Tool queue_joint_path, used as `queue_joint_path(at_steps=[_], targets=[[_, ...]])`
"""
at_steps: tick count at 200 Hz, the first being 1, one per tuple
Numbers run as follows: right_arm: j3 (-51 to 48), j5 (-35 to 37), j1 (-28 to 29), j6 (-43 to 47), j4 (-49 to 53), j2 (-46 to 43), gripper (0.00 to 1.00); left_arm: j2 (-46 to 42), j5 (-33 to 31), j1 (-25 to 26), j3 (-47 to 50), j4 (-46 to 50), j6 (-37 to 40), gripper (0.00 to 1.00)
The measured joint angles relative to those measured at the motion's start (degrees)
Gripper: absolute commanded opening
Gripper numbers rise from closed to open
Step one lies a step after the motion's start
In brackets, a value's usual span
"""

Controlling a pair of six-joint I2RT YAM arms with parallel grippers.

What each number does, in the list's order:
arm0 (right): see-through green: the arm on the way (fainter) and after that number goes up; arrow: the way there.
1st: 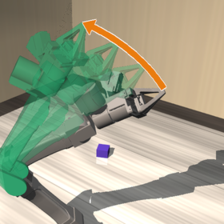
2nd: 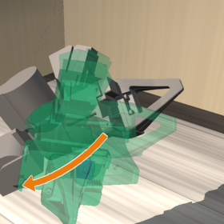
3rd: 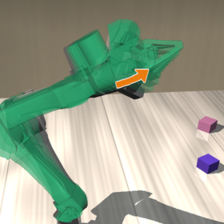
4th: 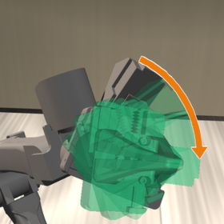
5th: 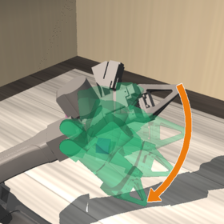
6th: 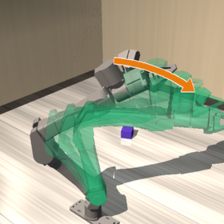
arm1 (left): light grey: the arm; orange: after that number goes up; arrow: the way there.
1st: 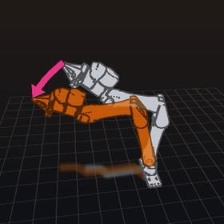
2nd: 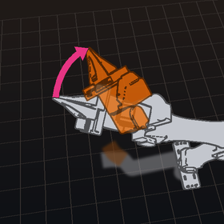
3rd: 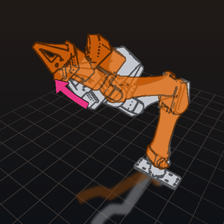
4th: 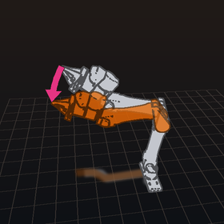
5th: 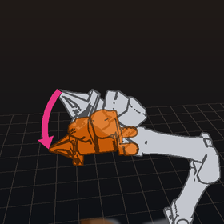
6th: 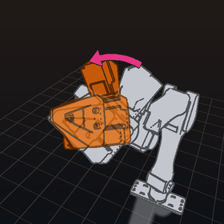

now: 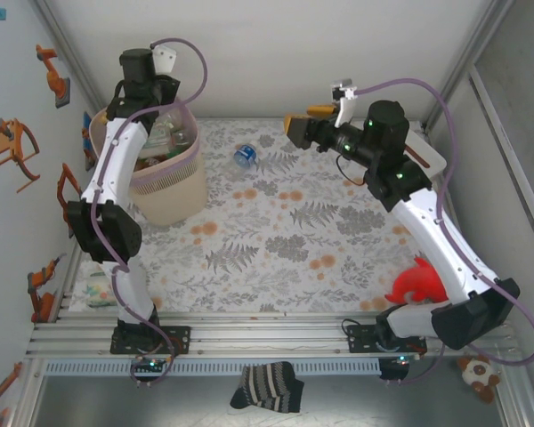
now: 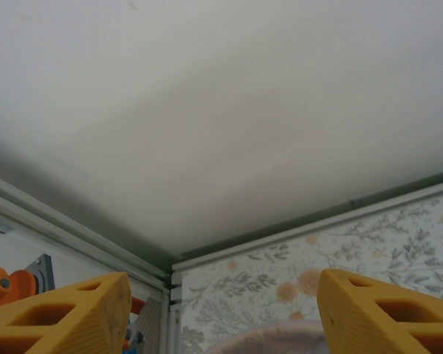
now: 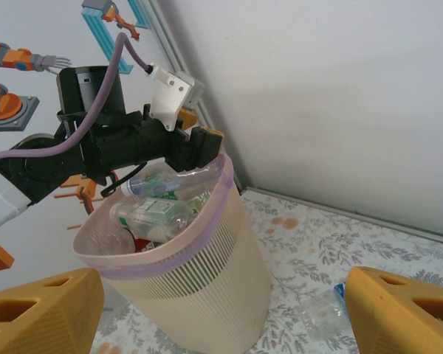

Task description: Put the plastic bottles in the bin

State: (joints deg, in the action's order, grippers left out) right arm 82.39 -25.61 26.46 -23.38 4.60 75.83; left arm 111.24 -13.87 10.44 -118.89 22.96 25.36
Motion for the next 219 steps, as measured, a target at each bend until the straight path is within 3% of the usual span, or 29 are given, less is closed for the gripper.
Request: queue_joint_path(at_steps=[55, 117, 163, 219], targets=[[-1.0, 0.0, 0.0, -0.9, -0.5, -0.6, 0.83, -3.5, 6.7, -2.1, -1.5, 9.4, -1.4, 0.58], [-1.5, 0.0, 0.0, -1.6, -1.9, -0.7, 0.83, -6.5, 12.5, -8.2, -7.4, 19.9, -5.9, 0.49], [-2.0, -0.1, 0.0, -2.1, -2.5, -0.7, 0.83, -4.5, 16.1, -12.0, -11.6, 26.8, -7.8, 0.42], [-2.6, 0.0, 0.0, -2.1, -2.5, -0.7, 0.84, -0.2, 21.4, -11.9, -10.9, 31.3, -8.6, 0.36]])
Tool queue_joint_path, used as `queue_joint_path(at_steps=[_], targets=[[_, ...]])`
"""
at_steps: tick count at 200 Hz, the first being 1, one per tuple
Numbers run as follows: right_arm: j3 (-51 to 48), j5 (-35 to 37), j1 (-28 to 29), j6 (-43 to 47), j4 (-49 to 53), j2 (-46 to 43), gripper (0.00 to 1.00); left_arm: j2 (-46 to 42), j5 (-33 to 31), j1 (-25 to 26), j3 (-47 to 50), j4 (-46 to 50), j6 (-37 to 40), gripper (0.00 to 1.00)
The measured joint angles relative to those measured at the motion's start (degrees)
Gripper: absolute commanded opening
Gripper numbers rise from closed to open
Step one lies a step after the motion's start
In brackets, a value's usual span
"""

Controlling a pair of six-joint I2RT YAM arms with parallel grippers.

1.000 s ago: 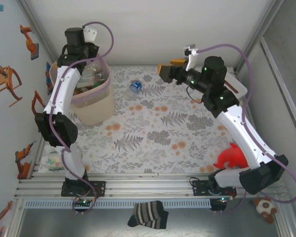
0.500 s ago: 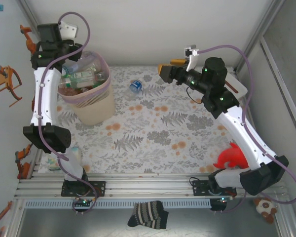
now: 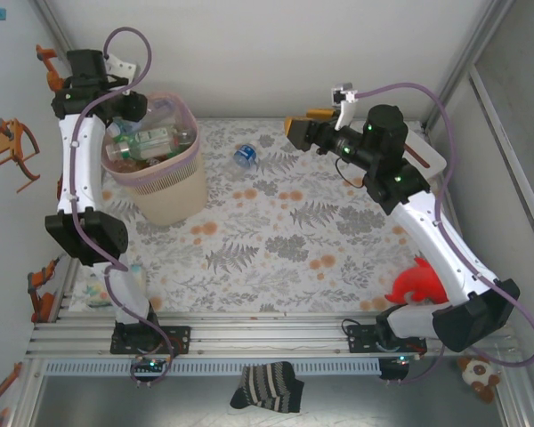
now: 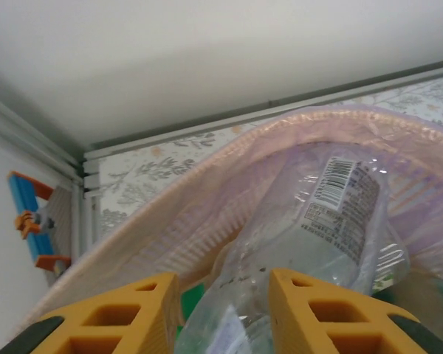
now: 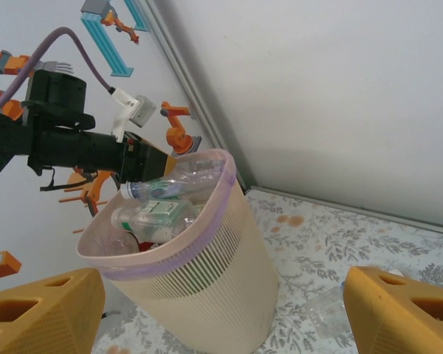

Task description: Put the plastic bottles in the bin

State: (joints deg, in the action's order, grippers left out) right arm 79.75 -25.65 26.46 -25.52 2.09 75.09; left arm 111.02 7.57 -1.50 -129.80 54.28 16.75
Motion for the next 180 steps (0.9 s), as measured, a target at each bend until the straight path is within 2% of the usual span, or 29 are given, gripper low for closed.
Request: queue_joint_path(at_steps=[105, 144, 180], targets=[[0.0, 0.0, 0.0, -0.2, 0.0, 0.0, 0.83, -6.7, 5.8, 0.2, 11.3, -1.0, -0.1, 0.37], [0.0, -0.2, 0.0, -0.2, 0.1, 0.0, 0.83, -6.9, 5.7, 0.2, 10.7, -0.8, -0.5, 0.39], [0.3, 0.3, 0.0, 0.1, 2.0, 0.7, 0.83, -6.8, 6.3, 0.2, 5.9, 0.7, -1.4, 0.40]])
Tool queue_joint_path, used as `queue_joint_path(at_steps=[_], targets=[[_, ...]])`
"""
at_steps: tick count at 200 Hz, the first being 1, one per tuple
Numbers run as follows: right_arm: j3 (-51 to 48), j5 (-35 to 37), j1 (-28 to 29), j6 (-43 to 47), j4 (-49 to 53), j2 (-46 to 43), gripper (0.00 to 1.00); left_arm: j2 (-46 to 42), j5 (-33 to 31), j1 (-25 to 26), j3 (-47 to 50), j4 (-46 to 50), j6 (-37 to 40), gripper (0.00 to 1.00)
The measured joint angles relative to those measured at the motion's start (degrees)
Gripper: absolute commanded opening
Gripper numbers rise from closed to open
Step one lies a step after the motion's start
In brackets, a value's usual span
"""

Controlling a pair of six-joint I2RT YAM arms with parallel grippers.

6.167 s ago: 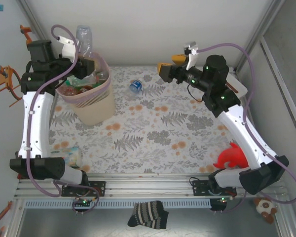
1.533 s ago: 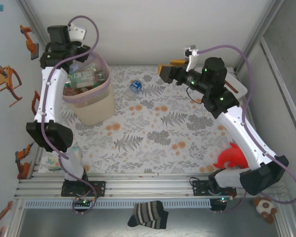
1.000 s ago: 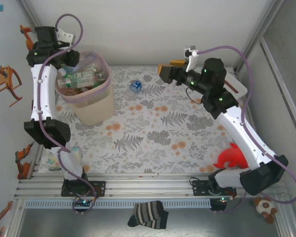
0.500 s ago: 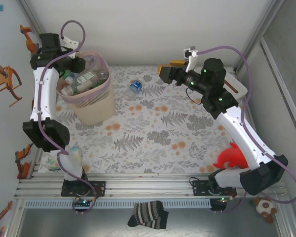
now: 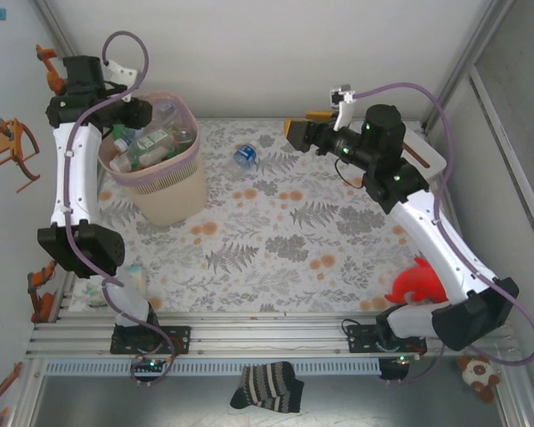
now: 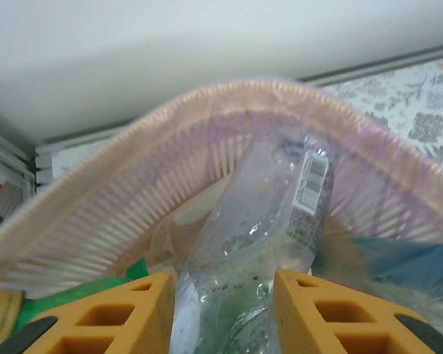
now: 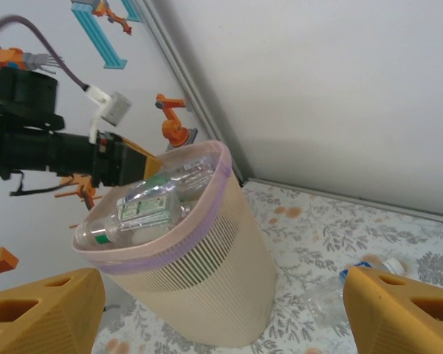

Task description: Put the plastic bottles in the bin

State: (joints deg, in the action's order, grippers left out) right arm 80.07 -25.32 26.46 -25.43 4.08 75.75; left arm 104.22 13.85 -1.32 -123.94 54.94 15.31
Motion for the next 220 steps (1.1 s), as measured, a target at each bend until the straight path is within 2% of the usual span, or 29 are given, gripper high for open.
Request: queue_joint_path(at_steps=[52, 73, 108, 147, 186, 220], targets=[[0.4, 1.4, 0.0, 1.8, 3.5, 0.5, 0.83, -2.4, 3.9, 0.3, -1.5, 0.4, -2.3, 0.40], [1.5, 2.0, 0.0, 2.8, 4.9, 1.0, 0.83, -4.7, 4.2, 2.1, -0.3, 0.4, -3.3, 0.41], [3.5, 3.5, 0.0, 3.8, 6.9, 2.2, 0.83, -8.3, 2.3, 10.1, 3.2, -0.5, -6.1, 0.45], [3.5, 5.4, -0.1, 4.7, 9.3, 2.3, 0.83, -8.1, -2.9, 19.6, 7.5, -5.8, -12.7, 0.51], [3.4, 7.2, -1.0, 5.6, 11.3, 1.7, 0.83, -3.3, -10.3, 28.2, 7.8, -11.1, -14.8, 0.56], [3.0, 9.0, -1.9, 6.2, 12.7, -1.4, 0.83, 5.0, -17.5, 33.7, 5.9, -14.2, -14.7, 0.59]])
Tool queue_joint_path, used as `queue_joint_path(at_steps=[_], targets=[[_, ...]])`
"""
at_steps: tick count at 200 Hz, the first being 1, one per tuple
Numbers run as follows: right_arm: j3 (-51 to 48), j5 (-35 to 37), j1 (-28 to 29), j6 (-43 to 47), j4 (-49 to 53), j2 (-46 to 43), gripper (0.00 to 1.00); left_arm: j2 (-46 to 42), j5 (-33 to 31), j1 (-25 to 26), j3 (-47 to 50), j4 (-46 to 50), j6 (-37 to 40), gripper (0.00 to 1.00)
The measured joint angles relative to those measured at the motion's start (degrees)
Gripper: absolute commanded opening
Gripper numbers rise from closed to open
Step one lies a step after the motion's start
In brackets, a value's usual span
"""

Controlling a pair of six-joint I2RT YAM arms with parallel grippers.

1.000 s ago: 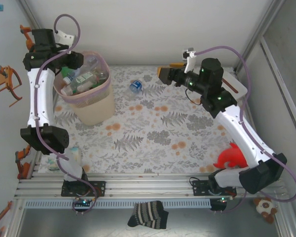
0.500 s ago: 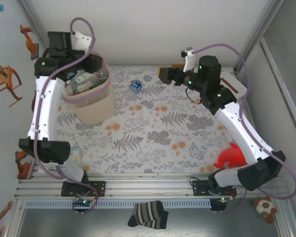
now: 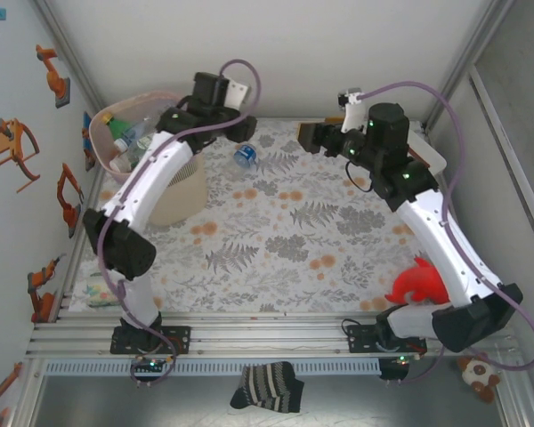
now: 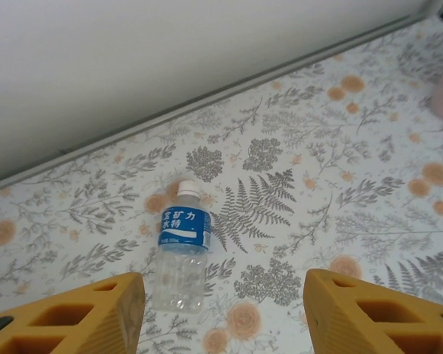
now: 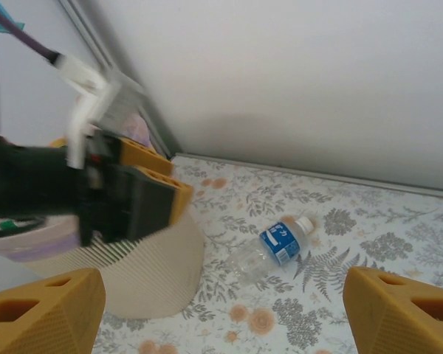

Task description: Put the plastic bottles in the bin

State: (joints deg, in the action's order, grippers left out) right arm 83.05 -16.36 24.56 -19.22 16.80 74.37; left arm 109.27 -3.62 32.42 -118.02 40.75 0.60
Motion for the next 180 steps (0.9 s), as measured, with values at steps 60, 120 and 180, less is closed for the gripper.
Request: queue_joint_path(at_steps=[60, 120, 180], targets=[[-1.6, 3.7, -0.7, 2.0, 2.9, -5.3, 0.84, 17.7, -8.7, 3.1, -7.3, -1.3, 1.3, 0.64], [-4.2, 5.6, -1.6, 2.4, 5.6, -7.6, 0.84, 31.0, -11.7, 0.1, -18.1, 1.6, 3.2, 0.81], [-4.3, 5.6, -1.6, 2.3, 6.5, -7.6, 0.84, 33.9, -12.0, -4.1, -23.0, 3.8, 3.3, 0.87]])
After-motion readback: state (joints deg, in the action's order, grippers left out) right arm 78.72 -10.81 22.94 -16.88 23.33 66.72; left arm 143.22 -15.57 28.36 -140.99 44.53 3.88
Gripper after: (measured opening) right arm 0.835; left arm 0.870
